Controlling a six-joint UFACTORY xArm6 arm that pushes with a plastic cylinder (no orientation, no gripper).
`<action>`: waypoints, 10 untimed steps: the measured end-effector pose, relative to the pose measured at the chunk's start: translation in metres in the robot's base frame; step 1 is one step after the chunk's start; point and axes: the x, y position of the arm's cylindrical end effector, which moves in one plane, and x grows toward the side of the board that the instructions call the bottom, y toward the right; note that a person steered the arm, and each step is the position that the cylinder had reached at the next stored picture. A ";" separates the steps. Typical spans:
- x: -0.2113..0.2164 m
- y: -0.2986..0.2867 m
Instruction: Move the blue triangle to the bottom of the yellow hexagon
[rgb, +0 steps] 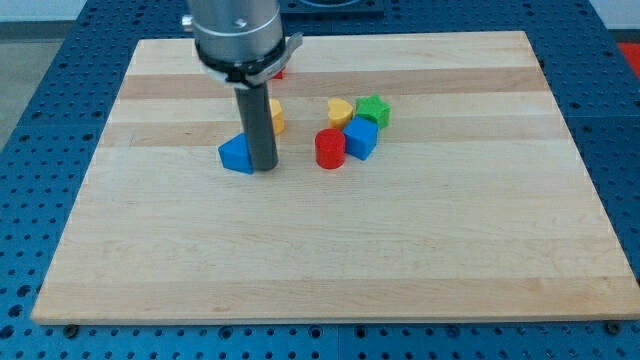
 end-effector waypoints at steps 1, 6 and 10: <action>0.037 -0.023; 0.001 -0.067; -0.030 -0.019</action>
